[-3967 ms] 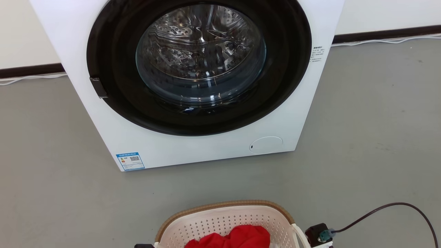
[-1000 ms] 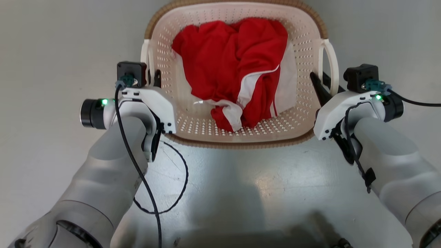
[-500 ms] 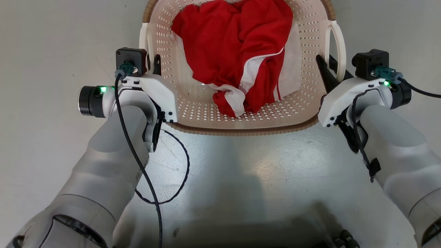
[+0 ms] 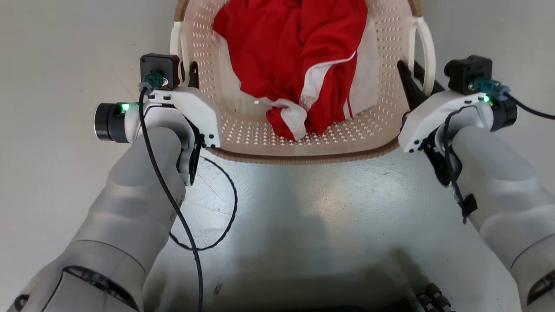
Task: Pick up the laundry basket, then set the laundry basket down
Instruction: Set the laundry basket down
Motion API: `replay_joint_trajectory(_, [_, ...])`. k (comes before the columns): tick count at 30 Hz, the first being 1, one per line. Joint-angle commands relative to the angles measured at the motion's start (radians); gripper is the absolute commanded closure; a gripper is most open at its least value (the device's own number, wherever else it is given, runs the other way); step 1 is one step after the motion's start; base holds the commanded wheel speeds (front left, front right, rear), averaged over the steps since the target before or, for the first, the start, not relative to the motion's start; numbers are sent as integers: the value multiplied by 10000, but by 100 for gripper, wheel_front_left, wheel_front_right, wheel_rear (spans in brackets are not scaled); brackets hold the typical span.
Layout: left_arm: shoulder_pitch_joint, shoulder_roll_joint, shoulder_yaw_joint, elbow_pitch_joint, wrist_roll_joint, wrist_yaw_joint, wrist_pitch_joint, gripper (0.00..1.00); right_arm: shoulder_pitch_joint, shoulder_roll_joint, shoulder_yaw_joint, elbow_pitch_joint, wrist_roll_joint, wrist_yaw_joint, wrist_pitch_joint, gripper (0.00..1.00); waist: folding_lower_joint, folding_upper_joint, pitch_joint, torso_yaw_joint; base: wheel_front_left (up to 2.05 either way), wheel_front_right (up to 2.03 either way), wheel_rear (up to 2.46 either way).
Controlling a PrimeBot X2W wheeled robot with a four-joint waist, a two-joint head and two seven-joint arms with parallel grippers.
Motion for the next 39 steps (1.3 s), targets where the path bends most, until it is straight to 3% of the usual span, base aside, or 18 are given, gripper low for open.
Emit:
replay_joint_trajectory(1, [-181,135,157,-94,161,-67,-112,100,275,224,71,-297,-290,249,-70,65,0,0,39,-14,0,0,0])
replay_joint_trajectory(2, [-222,126,273,-137,147,12,-112,66,242,221,-150,-315,-434,249,-70,0,0,0,87,-11,0,0,0])
replay_joint_trajectory(3, [-246,120,381,-191,144,73,-112,66,204,229,-403,-395,-602,249,-70,0,0,0,142,-16,0,0,0])
replay_joint_trajectory(4, [-248,110,455,-197,148,106,-112,0,194,237,-659,-516,-803,249,-70,0,0,0,177,-20,0,0,0])
replay_joint_trajectory(8, [-217,65,735,-211,246,240,-112,0,532,375,-1904,-1185,-1919,249,-70,0,0,0,263,-22,0,0,0])
replay_joint_trajectory(15, [-153,88,881,-61,499,221,-112,0,1032,756,-2799,-1481,-2865,249,-70,0,0,0,154,-100,0,0,0])
replay_joint_trajectory(39, [9,10,1343,209,843,13,-112,0,1410,1098,-3536,-1659,-3655,249,-70,0,0,0,-128,-269,0,0,0])
